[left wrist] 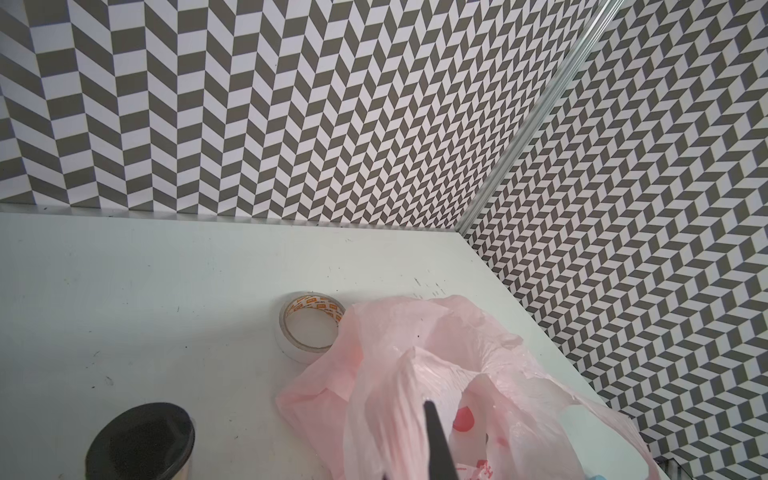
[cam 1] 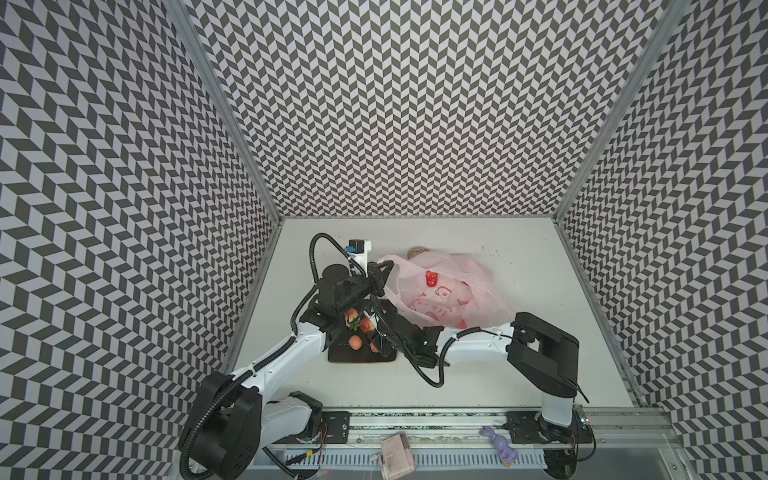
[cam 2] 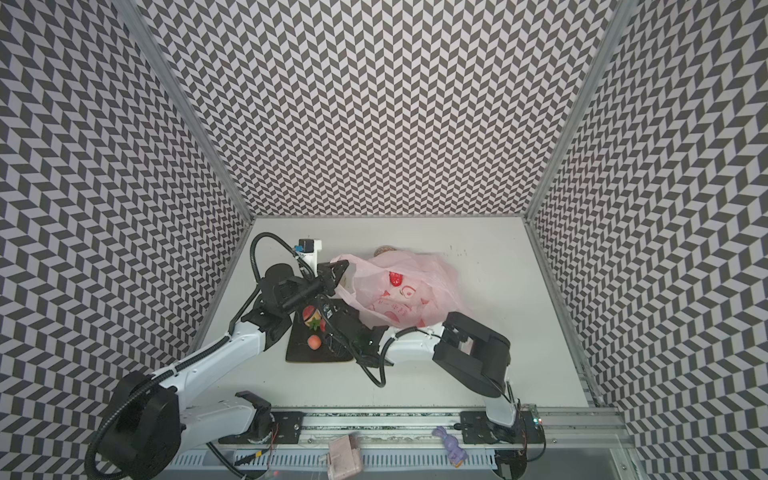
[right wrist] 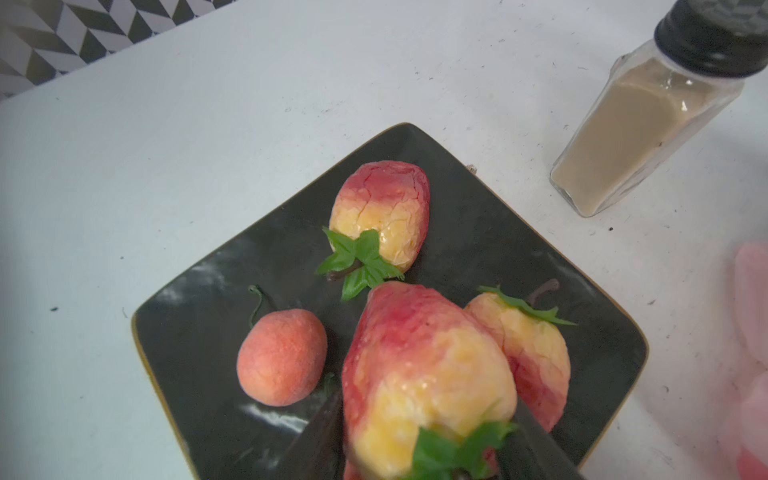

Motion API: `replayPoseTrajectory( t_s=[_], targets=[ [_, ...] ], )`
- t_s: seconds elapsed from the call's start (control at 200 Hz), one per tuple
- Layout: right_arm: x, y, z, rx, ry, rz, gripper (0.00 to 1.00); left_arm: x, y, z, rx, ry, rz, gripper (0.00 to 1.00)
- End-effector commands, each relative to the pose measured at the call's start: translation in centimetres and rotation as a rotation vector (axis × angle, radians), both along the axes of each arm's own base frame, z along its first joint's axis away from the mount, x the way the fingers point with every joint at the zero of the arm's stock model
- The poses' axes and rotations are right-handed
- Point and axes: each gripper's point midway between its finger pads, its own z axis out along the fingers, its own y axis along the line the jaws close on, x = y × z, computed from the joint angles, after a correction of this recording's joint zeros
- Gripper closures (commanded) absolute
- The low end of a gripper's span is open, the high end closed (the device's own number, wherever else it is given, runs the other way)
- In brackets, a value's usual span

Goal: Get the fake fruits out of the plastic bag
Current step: 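Lift the strawberry out of the bag and carry it over the black tray, then lower the strawberry onto the black tray and open the right gripper, then move the right gripper back into the pink bag opening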

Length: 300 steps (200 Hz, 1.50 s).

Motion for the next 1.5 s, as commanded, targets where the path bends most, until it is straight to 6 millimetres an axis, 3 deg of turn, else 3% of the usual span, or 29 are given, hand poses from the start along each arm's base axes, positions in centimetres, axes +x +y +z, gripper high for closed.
replayPoseTrajectory(
  t_s=[0.0, 0.21, 0.386, 0.601, 0.836, 0.942, 1.077, 1.332, 1.497],
  targets=[
    [0.6, 1.0, 1.8, 0.048, -0.047, -0.005, 0.37, -0.1, 0.5, 0.4, -0.010, -0.016, 0.017, 1.00],
    [-1.1, 0.3, 4.0, 0.123, -0.042, 0.050, 0.30, -0.2, 0.2, 0.5, -0.004, -0.016, -0.004, 1.00],
    [-3.0, -1.7, 7.7, 0.200, -0.070, 0.083, 0.30, -0.1, 0.0, 0.9, -0.001, -0.023, -0.012, 1.00],
    [-3.4, -7.5, 12.8, 0.263, -0.127, -0.042, 0.32, 0.1, 0.1, 0.8, -0.003, -0.025, -0.003, 1.00],
    [-1.3, -15.2, 16.0, 0.389, -0.119, -0.336, 0.36, -0.3, -0.2, 0.7, -0.014, -0.017, -0.029, 1.00],
    [0.8, -17.6, 15.5, 0.415, -0.048, -0.459, 0.40, -0.5, -0.3, 0.5, -0.017, -0.010, -0.037, 1.00],
    [3.5, -19.6, 13.1, 0.433, 0.053, -0.575, 0.45, -0.9, -0.6, 0.3, -0.025, 0.001, -0.054, 1.00],
    [7.5, -19.7, 8.7, 0.422, 0.153, -0.660, 0.45, -2.2, -1.8, 0.5, -0.032, 0.001, -0.094, 1.00],
    [10.7, -18.6, 6.7, 0.431, 0.160, -0.697, 0.42, -3.0, -2.7, 0.8, -0.032, -0.007, -0.125, 1.00]
  ],
)
